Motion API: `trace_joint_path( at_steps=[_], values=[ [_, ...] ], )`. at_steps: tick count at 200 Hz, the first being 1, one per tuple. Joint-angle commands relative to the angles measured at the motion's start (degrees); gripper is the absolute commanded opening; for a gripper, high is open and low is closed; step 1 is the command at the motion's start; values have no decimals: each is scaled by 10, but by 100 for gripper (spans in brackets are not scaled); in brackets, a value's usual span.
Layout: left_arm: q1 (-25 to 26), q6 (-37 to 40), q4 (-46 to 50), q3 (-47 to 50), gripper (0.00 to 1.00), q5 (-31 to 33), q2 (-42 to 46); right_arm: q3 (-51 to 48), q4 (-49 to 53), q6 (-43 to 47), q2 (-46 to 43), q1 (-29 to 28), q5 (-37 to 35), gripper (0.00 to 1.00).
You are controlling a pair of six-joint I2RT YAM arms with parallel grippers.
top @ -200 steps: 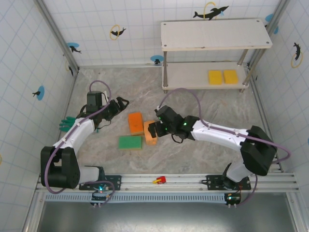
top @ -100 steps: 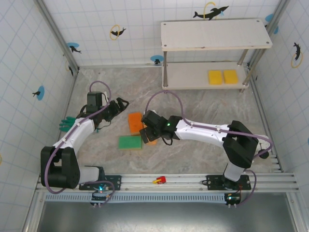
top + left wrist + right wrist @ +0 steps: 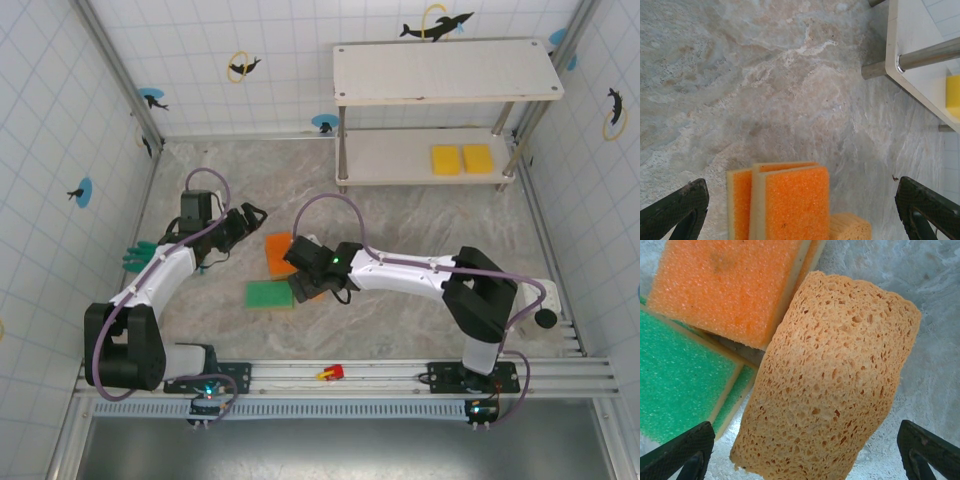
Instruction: Place and organize the cleaning sponges onto the shelf
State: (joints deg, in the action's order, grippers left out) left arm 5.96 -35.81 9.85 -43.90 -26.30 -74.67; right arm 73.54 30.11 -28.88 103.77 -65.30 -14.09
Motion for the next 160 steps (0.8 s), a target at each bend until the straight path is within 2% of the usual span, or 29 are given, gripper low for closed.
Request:
trace_joint_path(
  at_steps=[1,79,160],
  values=[
    [1,14,3,1,97,6,-5,22,13,3,13,-3,-8,95],
    [2,12,-2,0,97,6,-17,25,11,12,27,0,3,86],
    [1,9,-7,-2,97,4,-22,5,-4,13,10,10,6,70]
  ],
)
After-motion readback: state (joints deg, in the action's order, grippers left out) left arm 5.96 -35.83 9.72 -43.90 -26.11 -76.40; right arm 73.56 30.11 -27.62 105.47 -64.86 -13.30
